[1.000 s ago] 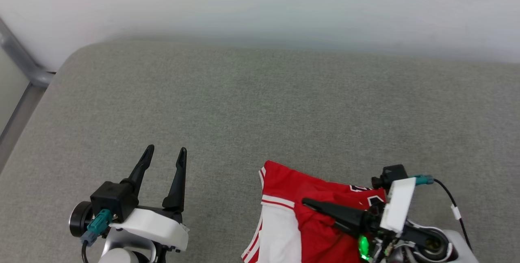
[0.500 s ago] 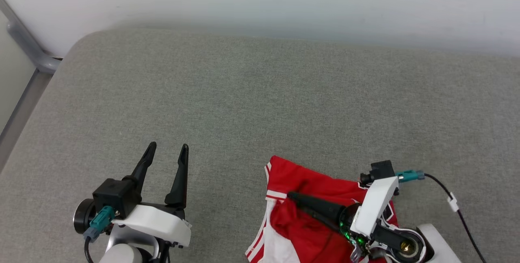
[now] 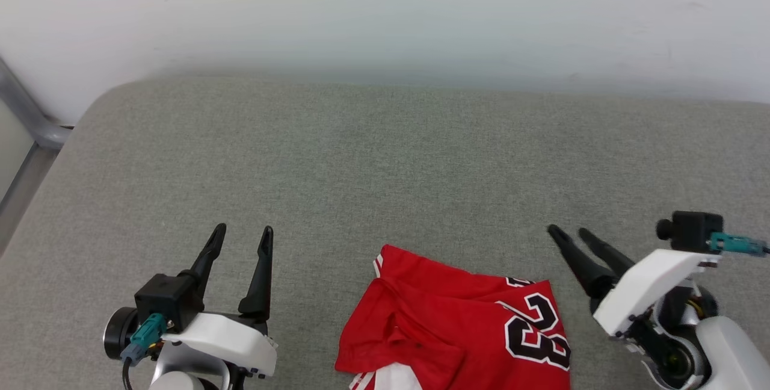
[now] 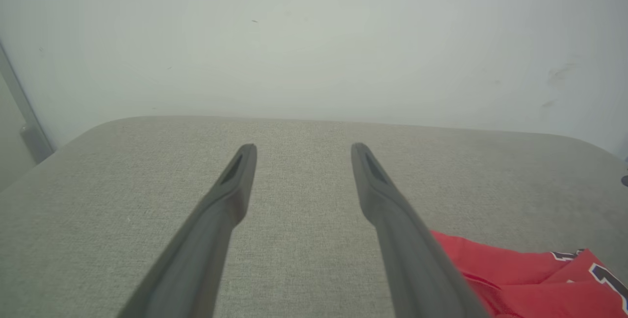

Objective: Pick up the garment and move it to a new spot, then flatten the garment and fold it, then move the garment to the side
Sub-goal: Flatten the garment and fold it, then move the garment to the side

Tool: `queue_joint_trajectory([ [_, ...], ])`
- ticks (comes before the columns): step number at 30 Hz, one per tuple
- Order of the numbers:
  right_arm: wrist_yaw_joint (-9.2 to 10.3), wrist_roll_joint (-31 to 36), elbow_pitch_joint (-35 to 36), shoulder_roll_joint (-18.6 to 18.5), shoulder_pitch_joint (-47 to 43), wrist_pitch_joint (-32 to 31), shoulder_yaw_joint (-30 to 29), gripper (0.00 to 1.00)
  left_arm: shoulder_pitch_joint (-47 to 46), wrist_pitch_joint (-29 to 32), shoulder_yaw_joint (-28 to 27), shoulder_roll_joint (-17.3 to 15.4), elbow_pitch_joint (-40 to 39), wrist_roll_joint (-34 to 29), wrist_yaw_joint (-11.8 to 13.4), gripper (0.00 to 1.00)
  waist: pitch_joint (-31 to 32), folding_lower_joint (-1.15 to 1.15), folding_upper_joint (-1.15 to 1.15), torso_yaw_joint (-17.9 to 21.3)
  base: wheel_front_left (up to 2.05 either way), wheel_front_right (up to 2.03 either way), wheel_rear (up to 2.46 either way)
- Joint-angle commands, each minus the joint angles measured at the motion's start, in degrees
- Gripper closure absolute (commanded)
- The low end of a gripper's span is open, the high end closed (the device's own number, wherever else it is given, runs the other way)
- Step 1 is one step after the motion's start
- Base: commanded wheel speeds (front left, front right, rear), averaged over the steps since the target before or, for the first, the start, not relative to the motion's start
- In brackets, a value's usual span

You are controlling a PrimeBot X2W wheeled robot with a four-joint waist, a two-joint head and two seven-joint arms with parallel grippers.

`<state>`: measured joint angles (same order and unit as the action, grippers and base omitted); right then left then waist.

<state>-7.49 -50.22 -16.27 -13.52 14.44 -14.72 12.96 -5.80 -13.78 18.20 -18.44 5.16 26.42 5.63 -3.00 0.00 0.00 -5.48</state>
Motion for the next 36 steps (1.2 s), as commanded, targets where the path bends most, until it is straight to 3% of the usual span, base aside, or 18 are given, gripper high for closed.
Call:
queue_joint_trajectory([
  [1,0.01,4.65,-0.39,-0.96,-1.6,2.32,-2.99,0.0,0.92,0.11,-0.07,-0.31,-0.32,0.04,0.5,0.0,0.91,0.0,0.0,0.88,0.0,0.0,0.0],
  [5,0.01,11.79,-0.62,-1.39,-3.35,4.79,-8.79,0.0,1.69,0.21,-0.23,-0.5,-0.56,0.19,0.88,0.0,1.93,0.0,0.0,1.68,0.0,0.0,0.0],
  [12,0.01,26.5,5.36,2.26,-8.25,8.91,-19.27,0.0,3.25,0.36,-0.6,-0.73,-1.01,0.66,1.89,0.0,3.92,0.0,0.0,3.3,0.0,0.0,0.0],
  [23,0.01,37.39,18.08,5.36,-17.17,16.36,-18.72,0.0,4.42,-0.05,-0.73,-0.85,-1.09,0.36,3.0,0.0,5.14,0.0,0.0,4.35,0.0,0.0,0.0],
  [36,0.02,39.79,22.65,8.89,-23.14,13.84,-17.86,0.0,5.23,-0.39,-0.7,-0.85,0.26,0.89,3.52,0.0,5.85,0.0,0.0,4.72,0.0,0.0,0.0],
])
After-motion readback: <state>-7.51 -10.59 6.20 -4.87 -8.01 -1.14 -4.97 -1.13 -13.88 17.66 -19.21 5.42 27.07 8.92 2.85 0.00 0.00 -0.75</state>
